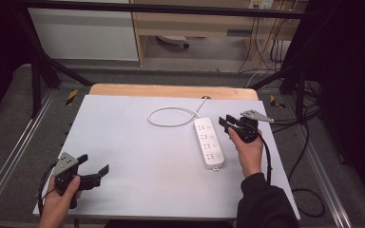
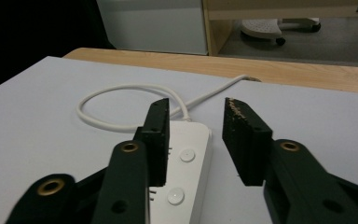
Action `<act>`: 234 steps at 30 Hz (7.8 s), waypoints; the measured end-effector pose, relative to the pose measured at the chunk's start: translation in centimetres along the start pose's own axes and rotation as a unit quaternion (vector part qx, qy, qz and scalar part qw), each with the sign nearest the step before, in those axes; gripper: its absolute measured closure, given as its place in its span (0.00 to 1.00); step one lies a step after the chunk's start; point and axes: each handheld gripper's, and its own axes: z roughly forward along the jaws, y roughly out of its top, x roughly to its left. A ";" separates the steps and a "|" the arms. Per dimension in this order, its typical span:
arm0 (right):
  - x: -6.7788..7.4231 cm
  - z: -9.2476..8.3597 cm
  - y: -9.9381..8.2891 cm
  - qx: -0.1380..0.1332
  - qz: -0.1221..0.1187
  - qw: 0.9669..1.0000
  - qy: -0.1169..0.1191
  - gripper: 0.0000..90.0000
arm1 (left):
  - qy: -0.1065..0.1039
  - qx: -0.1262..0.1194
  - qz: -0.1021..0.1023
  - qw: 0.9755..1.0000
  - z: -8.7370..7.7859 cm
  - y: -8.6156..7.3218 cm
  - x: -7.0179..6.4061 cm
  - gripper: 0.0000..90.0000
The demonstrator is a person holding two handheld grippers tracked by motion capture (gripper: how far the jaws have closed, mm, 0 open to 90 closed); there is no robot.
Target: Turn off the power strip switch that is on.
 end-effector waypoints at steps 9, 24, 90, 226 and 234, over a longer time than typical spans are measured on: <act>-0.1 0.9 -0.5 0.020 -0.002 1.000 0.002 0.85 | 0.001 -0.001 -0.011 1.000 0.0 -0.1 0.3 0.06; 0.0 1.9 -1.3 0.031 -0.011 0.999 -0.006 0.96 | 0.004 0.002 -0.017 1.000 0.0 -0.2 0.4 0.06; 1.5 3.9 -4.6 0.080 -0.046 0.996 -0.008 1.00 | 0.009 -0.004 -0.016 1.000 -0.4 -0.1 0.5 0.06; 1.2 4.3 -5.7 0.074 -0.041 0.996 0.013 1.00 | 0.013 -0.007 -0.018 1.000 -0.8 -0.1 0.7 0.06; 1.2 4.3 -5.7 0.074 -0.039 0.996 0.014 1.00 | 0.015 -0.007 -0.019 1.000 -0.9 -0.1 0.8 0.06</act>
